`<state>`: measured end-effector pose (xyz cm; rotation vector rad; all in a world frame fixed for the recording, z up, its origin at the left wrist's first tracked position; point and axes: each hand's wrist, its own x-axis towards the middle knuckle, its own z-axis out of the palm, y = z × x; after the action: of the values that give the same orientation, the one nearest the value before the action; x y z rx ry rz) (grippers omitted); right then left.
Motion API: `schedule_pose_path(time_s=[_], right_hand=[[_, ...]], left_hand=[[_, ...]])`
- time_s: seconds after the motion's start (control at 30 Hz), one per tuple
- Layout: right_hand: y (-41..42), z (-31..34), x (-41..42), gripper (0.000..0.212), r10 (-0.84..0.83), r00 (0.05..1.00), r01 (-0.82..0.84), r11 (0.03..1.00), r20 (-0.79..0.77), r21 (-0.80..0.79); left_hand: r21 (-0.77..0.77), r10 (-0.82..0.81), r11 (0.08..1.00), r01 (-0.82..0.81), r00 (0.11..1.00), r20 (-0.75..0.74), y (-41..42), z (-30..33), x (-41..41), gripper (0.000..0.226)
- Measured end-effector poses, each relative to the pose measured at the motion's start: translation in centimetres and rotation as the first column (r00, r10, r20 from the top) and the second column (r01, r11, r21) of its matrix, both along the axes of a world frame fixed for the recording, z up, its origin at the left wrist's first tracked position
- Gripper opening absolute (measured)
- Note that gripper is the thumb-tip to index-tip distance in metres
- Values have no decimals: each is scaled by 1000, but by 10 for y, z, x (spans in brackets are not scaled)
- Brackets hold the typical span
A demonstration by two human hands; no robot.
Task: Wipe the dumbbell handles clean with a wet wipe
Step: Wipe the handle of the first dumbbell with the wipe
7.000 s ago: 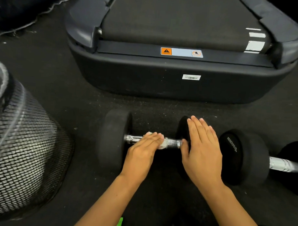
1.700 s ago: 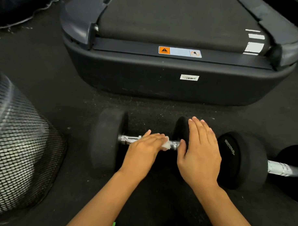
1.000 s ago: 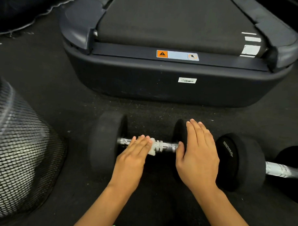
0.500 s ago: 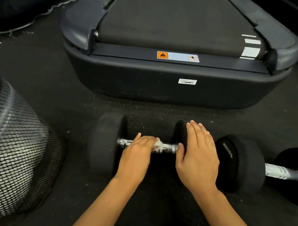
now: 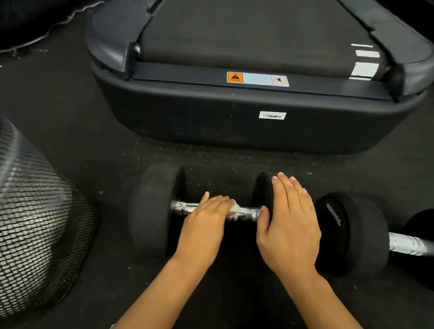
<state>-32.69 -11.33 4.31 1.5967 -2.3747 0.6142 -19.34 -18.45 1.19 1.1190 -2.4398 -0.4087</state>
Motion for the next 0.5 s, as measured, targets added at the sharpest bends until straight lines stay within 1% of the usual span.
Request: schedule_pose_path(time_s=[0.13,0.23,0.3,0.37,0.4,0.47,0.5], right_hand=[[-2,1,0,54,7,1000,-7,1000,5,1],[-2,1,0,54,3,1000,-3,1000,1,2],[-2,1,-1,54,1,1000,-1,1000,-2,11],[-2,2,-1,54,3,1000,-3,1000,-2,23],[-2,2,-1,54,6,1000,-6,1000,3,24],[-1,3,0,54,6,1000,-6,1000,8,19],[-1,2,1,54,3,1000,-3,1000,6,15]], left_hand=[[24,39,999,-38,998,-49,3,-1,6,45],[5,-20,1000,20,999,-50,4,-3,2,45],[45,-23,999,24,1000,-14,-6,4,-3,33],[73,37,997,-38,999,8,-12,7,-2,23],[83,75,994,-75,997,1,-11,7,0,22],[84,100,992,-97,994,-36,-3,4,5,29],[68,77,995,-74,996,-53,1,2,5,34]])
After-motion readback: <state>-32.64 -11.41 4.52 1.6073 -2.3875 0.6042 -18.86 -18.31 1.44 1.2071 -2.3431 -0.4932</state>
